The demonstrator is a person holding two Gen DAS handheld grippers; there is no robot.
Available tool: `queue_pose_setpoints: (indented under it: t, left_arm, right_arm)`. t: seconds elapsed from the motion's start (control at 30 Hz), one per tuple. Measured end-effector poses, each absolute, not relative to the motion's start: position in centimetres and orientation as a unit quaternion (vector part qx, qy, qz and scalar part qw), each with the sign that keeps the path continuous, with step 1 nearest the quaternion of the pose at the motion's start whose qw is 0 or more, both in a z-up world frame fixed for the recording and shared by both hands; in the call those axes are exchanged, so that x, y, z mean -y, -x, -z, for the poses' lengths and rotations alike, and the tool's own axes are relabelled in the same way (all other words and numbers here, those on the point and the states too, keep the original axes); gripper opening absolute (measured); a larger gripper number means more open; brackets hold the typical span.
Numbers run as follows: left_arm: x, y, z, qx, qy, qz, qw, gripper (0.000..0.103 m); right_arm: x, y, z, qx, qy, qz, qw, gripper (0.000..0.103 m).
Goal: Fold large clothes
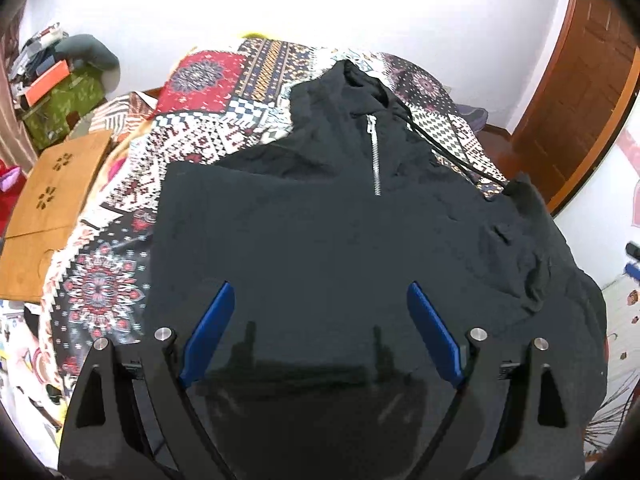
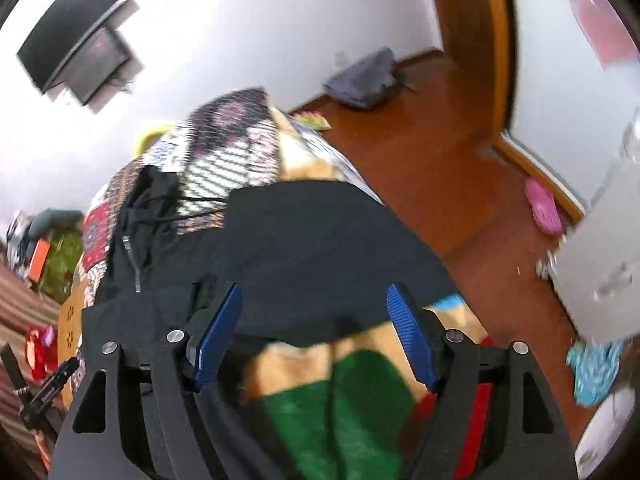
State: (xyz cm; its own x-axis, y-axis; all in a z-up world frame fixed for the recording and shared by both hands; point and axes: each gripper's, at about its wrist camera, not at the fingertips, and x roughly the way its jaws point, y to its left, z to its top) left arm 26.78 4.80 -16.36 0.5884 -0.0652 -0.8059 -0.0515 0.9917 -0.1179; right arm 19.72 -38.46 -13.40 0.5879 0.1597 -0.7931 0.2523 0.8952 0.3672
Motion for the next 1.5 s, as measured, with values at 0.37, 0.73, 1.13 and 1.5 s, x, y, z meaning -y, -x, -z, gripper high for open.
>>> queue_pose_setpoints:
  t: [0.37, 0.73, 1.13, 1.5]
  left_arm:
    - [-3.8, -27.7, 18.8, -0.479, 0.061, 0.012, 0.875, 0.088]
    - [-4.7, -27.5, 19.8, -0.492, 0.071, -0.004, 0.868, 0.088]
    - [-6.2, -26.2, 20.0, -0.490, 0.085, -0.011, 0.868, 0.088]
    - [-8.2, -24.2, 19.4, -0.470, 0.121, -0.008, 0.874, 0.088]
  right_arm:
    - [41.9, -21.6, 21.9, -0.516, -0.368, 0.023, 0.773, 0.072]
    - [42.6, -24.6, 23.2, -0.489, -0.329, 0.116, 0.799, 0.063]
    - [41.3, -24.5, 15.6, -0.433, -0.265, 0.096, 0.856, 0.009]
    - [28.0, -22.0, 3.0, -0.325, -0.186, -0.103, 0.921, 0.008]
